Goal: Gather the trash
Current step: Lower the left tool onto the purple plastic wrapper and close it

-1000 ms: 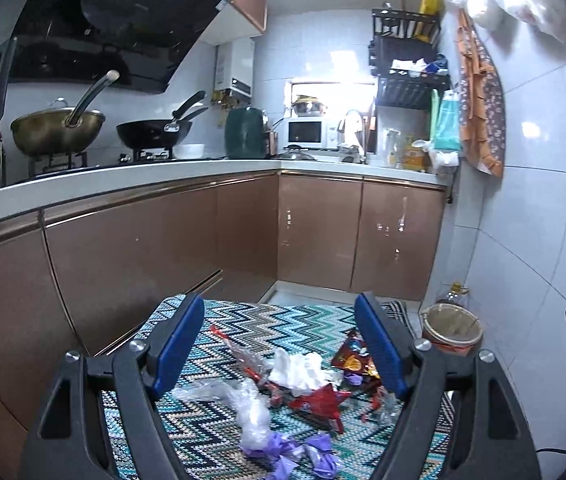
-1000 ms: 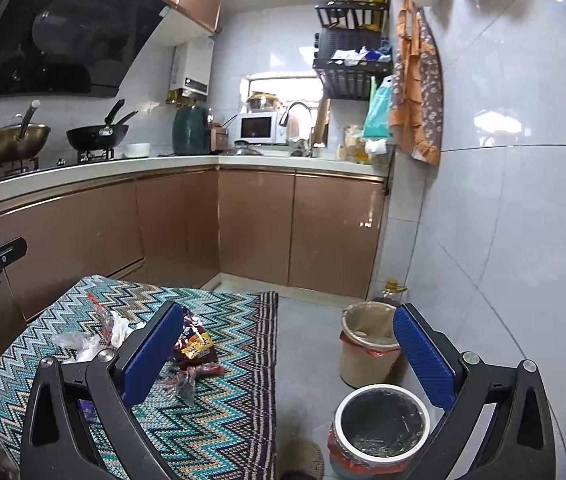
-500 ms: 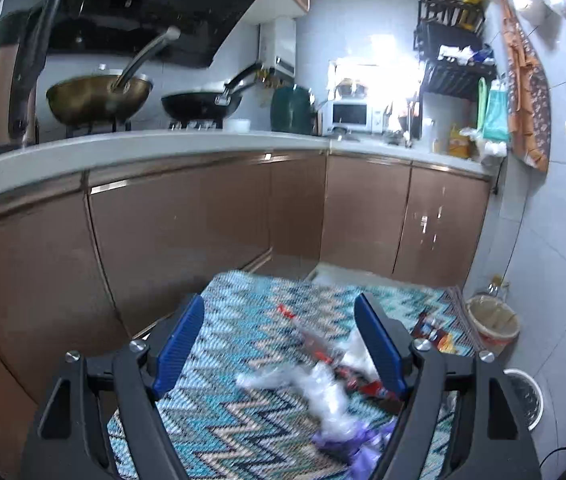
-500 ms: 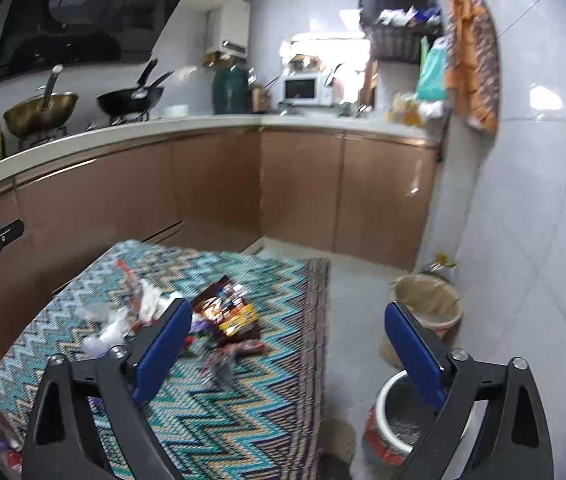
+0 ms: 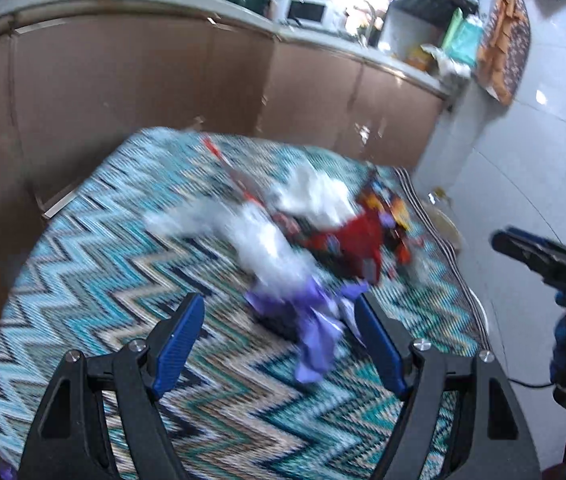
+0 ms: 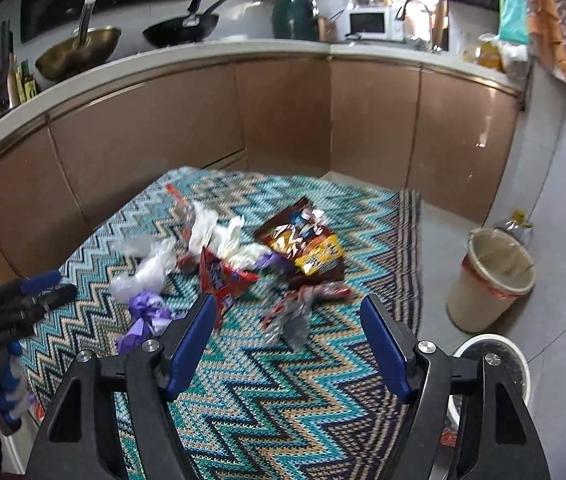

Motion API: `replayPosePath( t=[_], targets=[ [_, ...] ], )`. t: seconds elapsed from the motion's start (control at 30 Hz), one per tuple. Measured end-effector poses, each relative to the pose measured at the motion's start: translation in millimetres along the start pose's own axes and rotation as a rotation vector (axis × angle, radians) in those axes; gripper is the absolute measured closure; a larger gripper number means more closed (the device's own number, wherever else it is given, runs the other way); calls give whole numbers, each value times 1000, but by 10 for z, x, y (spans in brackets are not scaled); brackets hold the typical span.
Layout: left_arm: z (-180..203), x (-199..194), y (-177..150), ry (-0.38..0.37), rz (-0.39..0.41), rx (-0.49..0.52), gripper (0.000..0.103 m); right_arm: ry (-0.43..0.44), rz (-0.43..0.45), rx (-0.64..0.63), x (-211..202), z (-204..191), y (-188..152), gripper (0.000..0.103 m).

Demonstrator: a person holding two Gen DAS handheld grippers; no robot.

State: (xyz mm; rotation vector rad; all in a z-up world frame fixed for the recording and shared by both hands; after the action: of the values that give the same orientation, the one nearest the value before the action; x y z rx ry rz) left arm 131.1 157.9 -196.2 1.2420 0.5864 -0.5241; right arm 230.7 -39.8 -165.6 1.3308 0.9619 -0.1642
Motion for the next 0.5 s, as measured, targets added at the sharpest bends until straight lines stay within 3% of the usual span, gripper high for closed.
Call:
replayPosePath(
  t=[0.37, 0.5],
  targets=[
    [124, 475, -282, -34, -122, 15, 28, 68, -140, 51, 606, 5, -189, 39],
    [129, 580, -317, -37, -151, 20, 38, 86, -178, 100, 840, 61, -218, 46]
  ],
)
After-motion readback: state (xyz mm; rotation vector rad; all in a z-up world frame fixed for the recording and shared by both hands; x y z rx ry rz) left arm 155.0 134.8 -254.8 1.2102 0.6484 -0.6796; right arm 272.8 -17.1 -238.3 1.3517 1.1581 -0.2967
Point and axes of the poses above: each gripper's, at about its wrist camera, not at the fingertips, and x roughly the way its jaws point, z to its right, y to its top, the point moved 8 cm from there along x, roughly the way its jaws point, and after that the axes turned 1 degree about y, right-handed, at the moved point
